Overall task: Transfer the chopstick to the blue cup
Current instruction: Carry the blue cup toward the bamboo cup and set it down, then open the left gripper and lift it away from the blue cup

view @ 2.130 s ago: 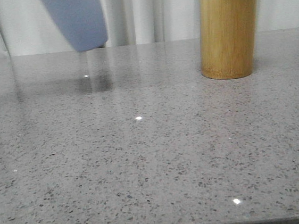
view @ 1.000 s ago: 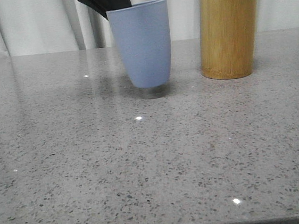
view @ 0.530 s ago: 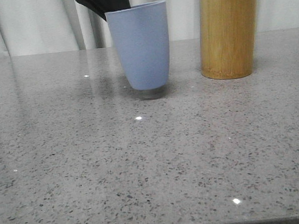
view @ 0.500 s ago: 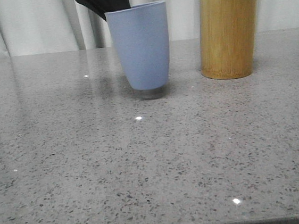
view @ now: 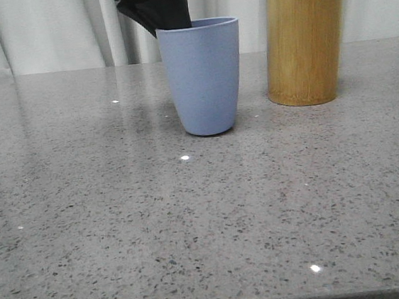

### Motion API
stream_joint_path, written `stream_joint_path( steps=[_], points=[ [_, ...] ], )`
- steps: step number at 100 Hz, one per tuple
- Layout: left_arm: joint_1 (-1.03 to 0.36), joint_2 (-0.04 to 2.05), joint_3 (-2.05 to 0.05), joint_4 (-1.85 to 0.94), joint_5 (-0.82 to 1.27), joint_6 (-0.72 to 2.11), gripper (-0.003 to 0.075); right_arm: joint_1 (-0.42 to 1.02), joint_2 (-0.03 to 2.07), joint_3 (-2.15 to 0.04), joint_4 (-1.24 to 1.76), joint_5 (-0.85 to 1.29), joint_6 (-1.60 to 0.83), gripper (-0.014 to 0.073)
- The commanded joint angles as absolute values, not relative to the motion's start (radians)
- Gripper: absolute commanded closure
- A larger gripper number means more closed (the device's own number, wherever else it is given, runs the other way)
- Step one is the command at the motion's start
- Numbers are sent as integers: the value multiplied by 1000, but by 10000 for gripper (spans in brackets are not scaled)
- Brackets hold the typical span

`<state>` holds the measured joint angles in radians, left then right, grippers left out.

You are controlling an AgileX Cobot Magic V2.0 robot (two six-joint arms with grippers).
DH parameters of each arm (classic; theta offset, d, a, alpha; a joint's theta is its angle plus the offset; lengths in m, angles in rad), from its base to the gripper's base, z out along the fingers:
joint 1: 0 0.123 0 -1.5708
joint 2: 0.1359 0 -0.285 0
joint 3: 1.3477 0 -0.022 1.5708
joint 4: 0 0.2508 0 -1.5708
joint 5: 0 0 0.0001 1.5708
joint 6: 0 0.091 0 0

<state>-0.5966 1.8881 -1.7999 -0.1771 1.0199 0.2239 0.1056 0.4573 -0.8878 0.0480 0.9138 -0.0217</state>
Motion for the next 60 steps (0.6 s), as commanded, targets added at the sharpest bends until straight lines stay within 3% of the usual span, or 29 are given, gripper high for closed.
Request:
stream_joint_path(
  steps=[1, 31, 43, 60],
  points=[
    [-605, 1837, -1834, -190, 971, 221, 739, 98, 476, -921, 38, 846, -27, 1],
    [-605, 1837, -1834, -192, 977, 221, 713, 98, 476, -921, 38, 847, -27, 1],
    [-605, 1837, -1834, -192, 977, 221, 575, 98, 476, -921, 38, 847, -27, 1],
    [-605, 1837, -1834, -192, 978, 221, 283, 98, 476, -921, 38, 847, -27, 1]
  ],
)
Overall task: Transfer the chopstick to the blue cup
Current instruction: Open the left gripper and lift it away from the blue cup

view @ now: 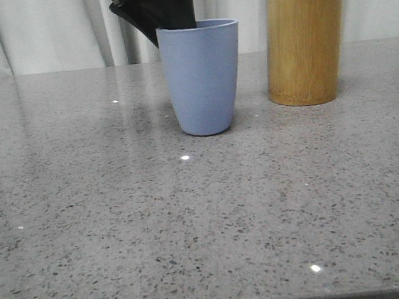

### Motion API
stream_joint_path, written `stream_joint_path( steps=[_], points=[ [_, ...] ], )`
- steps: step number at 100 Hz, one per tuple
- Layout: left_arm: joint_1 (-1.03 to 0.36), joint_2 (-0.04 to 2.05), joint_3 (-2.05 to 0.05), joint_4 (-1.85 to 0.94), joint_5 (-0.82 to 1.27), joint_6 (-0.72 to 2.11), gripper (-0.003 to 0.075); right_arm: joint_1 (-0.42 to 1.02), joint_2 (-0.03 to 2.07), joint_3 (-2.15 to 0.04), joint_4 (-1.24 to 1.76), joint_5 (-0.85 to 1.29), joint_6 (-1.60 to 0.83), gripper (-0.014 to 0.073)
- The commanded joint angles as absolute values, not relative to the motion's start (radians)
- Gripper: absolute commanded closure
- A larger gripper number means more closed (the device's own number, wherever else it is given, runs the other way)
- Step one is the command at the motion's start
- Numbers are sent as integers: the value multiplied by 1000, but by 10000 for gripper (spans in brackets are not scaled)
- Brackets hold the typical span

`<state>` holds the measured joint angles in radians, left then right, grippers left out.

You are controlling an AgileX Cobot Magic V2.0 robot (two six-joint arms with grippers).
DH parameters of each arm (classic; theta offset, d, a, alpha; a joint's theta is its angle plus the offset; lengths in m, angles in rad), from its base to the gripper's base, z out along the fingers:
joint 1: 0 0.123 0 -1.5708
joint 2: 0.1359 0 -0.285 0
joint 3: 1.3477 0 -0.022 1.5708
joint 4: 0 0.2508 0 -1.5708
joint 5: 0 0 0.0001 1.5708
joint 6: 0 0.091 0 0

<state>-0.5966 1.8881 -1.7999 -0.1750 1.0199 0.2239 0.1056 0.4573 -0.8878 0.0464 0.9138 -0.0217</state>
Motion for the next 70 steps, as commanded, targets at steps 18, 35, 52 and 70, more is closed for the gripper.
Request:
stream_joint_path(
  steps=[18, 35, 52, 70],
  points=[
    [-605, 1826, -1834, -192, 1002, 211, 215, 98, 476, -921, 38, 847, -27, 1],
    [-594, 1770, -1834, -193, 995, 180, 216, 98, 476, -921, 38, 847, -27, 1],
    [-553, 1689, -1834, -191, 987, 162, 216, 98, 476, -921, 38, 847, -27, 1],
    [-475, 1588, -1822, -193, 998, 141, 218, 98, 476, -921, 38, 854, -27, 1]
  ],
)
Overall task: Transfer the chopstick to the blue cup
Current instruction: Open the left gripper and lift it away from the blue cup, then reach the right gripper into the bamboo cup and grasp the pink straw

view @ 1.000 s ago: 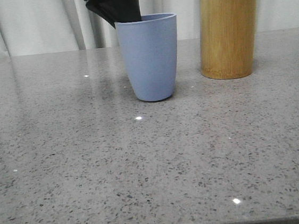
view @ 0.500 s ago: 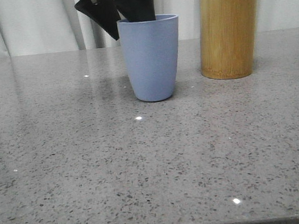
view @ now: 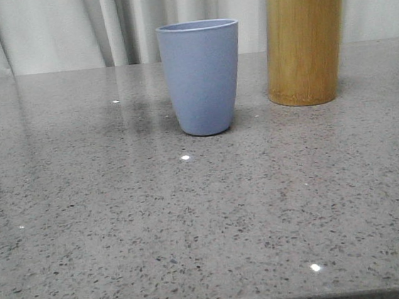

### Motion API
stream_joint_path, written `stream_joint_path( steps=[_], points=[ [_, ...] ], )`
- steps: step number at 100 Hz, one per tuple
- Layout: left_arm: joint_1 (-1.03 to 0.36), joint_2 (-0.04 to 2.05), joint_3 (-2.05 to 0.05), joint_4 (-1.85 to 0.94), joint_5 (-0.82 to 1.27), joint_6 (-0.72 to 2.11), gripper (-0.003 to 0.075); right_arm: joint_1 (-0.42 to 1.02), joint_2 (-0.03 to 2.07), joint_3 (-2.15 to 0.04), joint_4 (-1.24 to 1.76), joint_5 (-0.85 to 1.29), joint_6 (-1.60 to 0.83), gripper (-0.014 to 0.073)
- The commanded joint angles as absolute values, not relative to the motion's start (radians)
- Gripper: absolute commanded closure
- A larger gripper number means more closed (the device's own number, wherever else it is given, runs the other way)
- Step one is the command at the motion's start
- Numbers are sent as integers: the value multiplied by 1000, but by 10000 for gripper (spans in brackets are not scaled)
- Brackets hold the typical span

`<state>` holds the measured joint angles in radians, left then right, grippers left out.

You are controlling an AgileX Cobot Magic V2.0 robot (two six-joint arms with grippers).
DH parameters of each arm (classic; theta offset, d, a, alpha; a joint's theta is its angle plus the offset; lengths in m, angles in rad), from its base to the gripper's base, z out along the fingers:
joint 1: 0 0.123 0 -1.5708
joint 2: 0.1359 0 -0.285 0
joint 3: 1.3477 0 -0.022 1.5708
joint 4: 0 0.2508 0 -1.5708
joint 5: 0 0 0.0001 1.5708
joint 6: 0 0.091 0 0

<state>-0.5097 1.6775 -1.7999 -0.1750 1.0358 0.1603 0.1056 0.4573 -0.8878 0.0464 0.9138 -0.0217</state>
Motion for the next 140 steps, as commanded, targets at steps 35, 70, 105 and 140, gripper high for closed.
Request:
stream_joint_path(
  steps=[35, 70, 105, 140],
  points=[
    [-209, 1310, -1481, -200, 920, 141, 218, 98, 476, -921, 38, 858, -27, 1],
    [-122, 910, -1016, -221, 765, 141, 218, 98, 476, -921, 38, 857, -27, 1],
    [-122, 642, -756, -226, 722, 114, 218, 98, 476, -921, 98, 801, -27, 1],
    [-122, 632, -746, -226, 707, 114, 218, 108, 672, -921, 353, 500, -219, 1]
  ],
)
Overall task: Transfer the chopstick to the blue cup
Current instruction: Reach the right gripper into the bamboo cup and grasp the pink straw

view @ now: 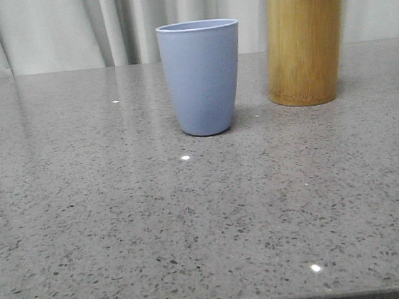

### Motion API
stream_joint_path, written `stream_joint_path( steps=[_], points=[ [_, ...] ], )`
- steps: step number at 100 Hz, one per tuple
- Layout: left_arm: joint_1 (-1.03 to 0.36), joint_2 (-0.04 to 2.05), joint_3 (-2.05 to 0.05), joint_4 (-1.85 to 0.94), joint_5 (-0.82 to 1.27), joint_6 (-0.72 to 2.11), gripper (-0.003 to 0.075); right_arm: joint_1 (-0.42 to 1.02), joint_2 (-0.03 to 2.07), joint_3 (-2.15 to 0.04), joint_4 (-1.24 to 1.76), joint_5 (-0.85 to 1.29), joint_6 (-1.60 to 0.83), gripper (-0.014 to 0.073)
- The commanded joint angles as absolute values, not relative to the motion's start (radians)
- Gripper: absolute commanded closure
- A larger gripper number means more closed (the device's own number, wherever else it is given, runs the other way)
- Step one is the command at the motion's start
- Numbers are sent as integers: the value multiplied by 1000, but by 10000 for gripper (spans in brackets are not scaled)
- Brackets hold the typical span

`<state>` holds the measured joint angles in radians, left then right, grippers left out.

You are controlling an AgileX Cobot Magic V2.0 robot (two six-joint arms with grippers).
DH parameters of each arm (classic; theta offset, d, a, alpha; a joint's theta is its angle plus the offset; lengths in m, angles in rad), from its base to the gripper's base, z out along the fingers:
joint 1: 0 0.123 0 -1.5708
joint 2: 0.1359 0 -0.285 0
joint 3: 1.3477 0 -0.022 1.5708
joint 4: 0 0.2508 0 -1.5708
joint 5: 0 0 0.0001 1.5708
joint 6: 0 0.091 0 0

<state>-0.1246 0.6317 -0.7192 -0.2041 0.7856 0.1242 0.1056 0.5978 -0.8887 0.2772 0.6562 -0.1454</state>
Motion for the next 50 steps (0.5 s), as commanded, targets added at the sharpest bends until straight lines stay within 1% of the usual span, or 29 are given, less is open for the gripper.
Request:
stream_joint_path(
  steps=[1, 11, 24, 50],
  points=[
    [-122, 632, -746, -226, 707, 114, 218, 109, 678, -921, 356, 483, -224, 1],
    [-122, 632, -746, -226, 707, 114, 218, 113, 772, -921, 381, 347, -279, 1],
    [-122, 632, -746, -226, 707, 114, 218, 113, 909, -936, 381, 200, -289, 1],
    [-122, 632, -746, -226, 709, 114, 218, 170, 1154, -1115, 387, 191, -289, 1]
  ],
)
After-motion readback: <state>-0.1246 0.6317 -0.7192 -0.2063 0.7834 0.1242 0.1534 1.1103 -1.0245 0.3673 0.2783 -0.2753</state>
